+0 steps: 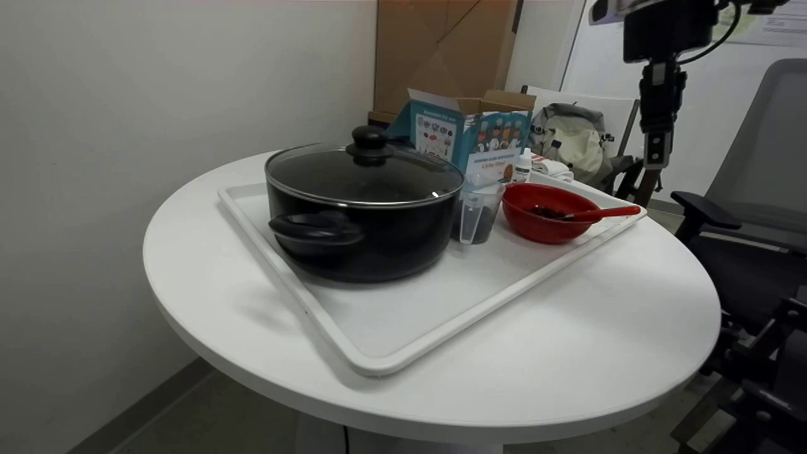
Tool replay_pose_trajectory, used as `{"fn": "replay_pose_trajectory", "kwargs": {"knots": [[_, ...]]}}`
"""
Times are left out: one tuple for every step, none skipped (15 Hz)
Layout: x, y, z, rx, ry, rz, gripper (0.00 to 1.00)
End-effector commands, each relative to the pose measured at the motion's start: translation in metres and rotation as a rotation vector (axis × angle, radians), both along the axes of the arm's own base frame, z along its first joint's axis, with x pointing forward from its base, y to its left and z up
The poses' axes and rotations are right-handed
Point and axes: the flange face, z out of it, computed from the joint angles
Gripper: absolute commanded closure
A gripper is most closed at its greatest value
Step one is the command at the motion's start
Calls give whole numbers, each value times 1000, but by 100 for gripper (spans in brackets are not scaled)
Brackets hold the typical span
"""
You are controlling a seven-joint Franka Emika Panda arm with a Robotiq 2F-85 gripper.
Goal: Use the spoon to scoop some beans from the red bowl to the clear jar
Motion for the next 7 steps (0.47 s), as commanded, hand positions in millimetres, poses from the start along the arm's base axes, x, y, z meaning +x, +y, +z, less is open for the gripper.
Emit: {"fn": "replay_pose_trajectory", "kwargs": {"knots": [[-43,12,43,2,-115,73,0],[-15,6,23,0,-50,28,0],[-23,9,32,0,-71,39,0],[-30,11,39,-1,-88,45,0],[-35,12,43,-1,-97,47,0],[-38,12,44,-1,-101,48,0],[-40,12,44,-1,-101,49,0]]}}
